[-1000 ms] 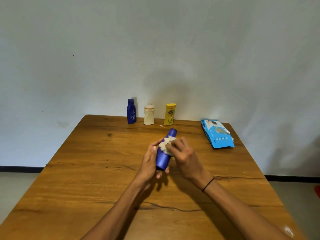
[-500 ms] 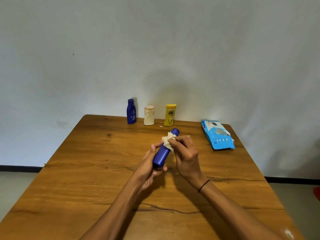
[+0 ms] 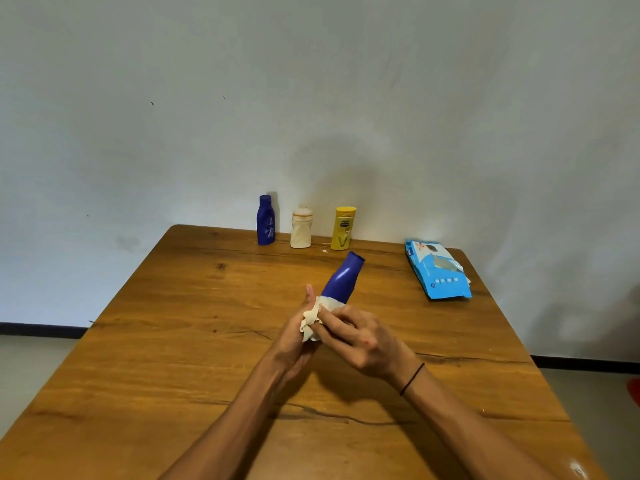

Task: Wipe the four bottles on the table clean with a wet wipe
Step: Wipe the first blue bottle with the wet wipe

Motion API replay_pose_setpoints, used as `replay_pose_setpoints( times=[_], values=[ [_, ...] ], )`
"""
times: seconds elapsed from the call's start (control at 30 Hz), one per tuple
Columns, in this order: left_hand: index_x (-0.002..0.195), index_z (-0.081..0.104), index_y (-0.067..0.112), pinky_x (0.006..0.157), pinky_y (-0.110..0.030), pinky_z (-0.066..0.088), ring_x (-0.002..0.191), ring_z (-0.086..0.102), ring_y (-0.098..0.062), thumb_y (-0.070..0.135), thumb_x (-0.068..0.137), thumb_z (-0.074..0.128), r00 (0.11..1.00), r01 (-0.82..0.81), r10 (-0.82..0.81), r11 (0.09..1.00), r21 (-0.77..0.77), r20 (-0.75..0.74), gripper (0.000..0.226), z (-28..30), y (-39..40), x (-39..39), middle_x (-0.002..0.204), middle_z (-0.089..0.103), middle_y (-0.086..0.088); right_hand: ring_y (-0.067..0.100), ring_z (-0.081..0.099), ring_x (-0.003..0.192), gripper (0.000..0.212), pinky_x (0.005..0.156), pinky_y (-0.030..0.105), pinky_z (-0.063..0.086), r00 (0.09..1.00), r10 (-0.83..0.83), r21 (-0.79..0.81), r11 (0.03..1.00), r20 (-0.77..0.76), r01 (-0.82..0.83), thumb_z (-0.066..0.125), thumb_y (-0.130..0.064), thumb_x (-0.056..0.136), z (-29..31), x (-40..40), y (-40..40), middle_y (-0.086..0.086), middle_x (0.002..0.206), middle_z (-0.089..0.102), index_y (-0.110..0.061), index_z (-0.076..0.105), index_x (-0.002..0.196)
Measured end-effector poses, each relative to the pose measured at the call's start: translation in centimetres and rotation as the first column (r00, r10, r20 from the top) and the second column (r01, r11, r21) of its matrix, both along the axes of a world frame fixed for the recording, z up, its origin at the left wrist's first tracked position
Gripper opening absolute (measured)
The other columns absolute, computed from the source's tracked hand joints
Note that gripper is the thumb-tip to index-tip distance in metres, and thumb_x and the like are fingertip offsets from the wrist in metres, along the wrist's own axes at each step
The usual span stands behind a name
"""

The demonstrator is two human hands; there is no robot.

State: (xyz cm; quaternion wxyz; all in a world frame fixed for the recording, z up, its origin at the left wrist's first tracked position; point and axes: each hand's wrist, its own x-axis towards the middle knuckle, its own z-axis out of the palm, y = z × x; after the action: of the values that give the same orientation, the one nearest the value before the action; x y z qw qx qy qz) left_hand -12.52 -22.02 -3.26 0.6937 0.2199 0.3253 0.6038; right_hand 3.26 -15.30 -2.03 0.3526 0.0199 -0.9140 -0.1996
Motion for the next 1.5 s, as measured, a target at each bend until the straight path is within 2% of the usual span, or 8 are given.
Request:
replay_pose_setpoints(
  times=[0.33,0.53,0.7,0.87,1.1,1.23,1.37,1.5],
  values=[
    [0.137,0.051,0.009,0.044,-0.032,0.054,0.058,0.062,-0.027,0.057,0.101,0.05,0.99,-0.107,0.107,0.994,-0.003,-0.096,0.06,0.9,0.2,0.5,0.097,0.075,-0.017,0.032,0.058,0.105,0.041,0.079,0.041,0.06,0.964,-0.248,-0.382,0.904,-0.095,0.195,0.078,-0.006,0.082,3.6,-1.0,2.4,0.021,0.12,0.064,0.002,0.067,0.121],
    [0.151,0.044,-0.004,0.073,-0.037,0.066,0.097,0.073,-0.029,0.05,0.105,0.049,0.978,-0.16,0.165,0.986,-0.053,0.128,0.071,-0.7,0.5,-0.2,0.117,0.069,-0.025,0.023,0.055,0.104,0.029,0.083,0.036,0.056,0.991,-0.044,-0.373,0.924,0.123,0.087,0.077,-0.01,0.09,2.5,-1.7,-0.8,0.01,0.118,0.064,-0.007,0.068,0.117],
    [0.139,0.062,-0.001,0.098,-0.052,0.055,0.118,0.065,-0.043,0.068,0.098,0.055,0.996,-0.076,0.073,0.996,-0.055,-0.061,0.081,-1.9,0.1,-0.2,0.134,0.063,-0.032,0.022,0.054,0.106,0.025,0.085,0.036,0.049,0.958,0.078,-0.247,0.969,0.275,-0.008,0.066,-0.014,0.101,1.8,-0.1,-0.6,0.01,0.126,0.061,-0.009,0.065,0.126],
    [0.14,0.05,0.011,0.037,-0.028,0.051,0.051,0.066,-0.029,0.052,0.109,0.042,0.981,-0.117,0.126,0.991,0.069,-0.15,0.052,-1.0,-0.3,1.0,0.119,0.071,-0.027,0.028,0.056,0.11,0.045,0.083,0.038,0.06,0.986,-0.155,-0.412,0.895,0.064,0.168,0.084,-0.004,0.079,3.6,0.0,2.8,0.017,0.121,0.064,-0.004,0.067,0.121],
    [0.137,0.052,0.002,0.033,-0.025,0.048,0.05,0.065,-0.025,0.053,0.105,0.042,0.969,-0.168,0.179,0.983,0.08,-0.167,0.062,-0.1,-0.1,0.3,0.088,0.069,-0.022,0.022,0.052,0.105,0.027,0.082,0.03,0.052,0.995,-0.095,-0.478,0.874,0.009,0.087,0.075,-0.008,0.09,2.6,-0.8,0.1,0.014,0.116,0.065,-0.002,0.07,0.116],
    [0.139,0.064,0.01,0.048,-0.026,0.056,0.078,0.067,-0.023,0.056,0.111,0.028,0.962,-0.045,0.083,0.988,0.149,-0.261,0.065,0.2,-0.6,-0.5,0.129,0.07,-0.022,0.028,0.058,0.106,0.023,0.089,0.03,0.05,0.995,0.08,-0.377,0.925,0.065,-0.05,0.061,-0.012,0.103,0.8,0.7,-1.7,0.012,0.128,0.058,-0.005,0.064,0.125],
    [0.132,0.055,0.004,0.036,-0.024,0.048,0.051,0.067,-0.024,0.054,0.104,0.038,0.953,-0.078,0.115,0.987,0.14,-0.28,0.059,1.2,-0.8,0.4,0.087,0.068,-0.019,0.03,0.058,0.102,0.02,0.081,0.04,0.055,0.995,-0.041,-0.417,0.909,-0.088,0.001,0.056,-0.011,0.105,1.7,0.3,0.5,0.014,0.124,0.059,-0.002,0.066,0.119],
    [0.145,0.046,0.016,0.045,-0.026,0.057,0.069,0.074,-0.034,0.048,0.109,0.036,0.98,0.007,0.019,0.992,0.129,-0.196,0.05,1.5,-1.0,0.7,0.13,0.067,-0.024,0.027,0.059,0.116,0.028,0.081,0.045,0.06,0.936,-0.273,-0.674,0.737,-0.221,0.056,0.062,0.008,0.094,3.4,-0.7,2.6,0.012,0.126,0.061,-0.004,0.07,0.118]
  ],
)
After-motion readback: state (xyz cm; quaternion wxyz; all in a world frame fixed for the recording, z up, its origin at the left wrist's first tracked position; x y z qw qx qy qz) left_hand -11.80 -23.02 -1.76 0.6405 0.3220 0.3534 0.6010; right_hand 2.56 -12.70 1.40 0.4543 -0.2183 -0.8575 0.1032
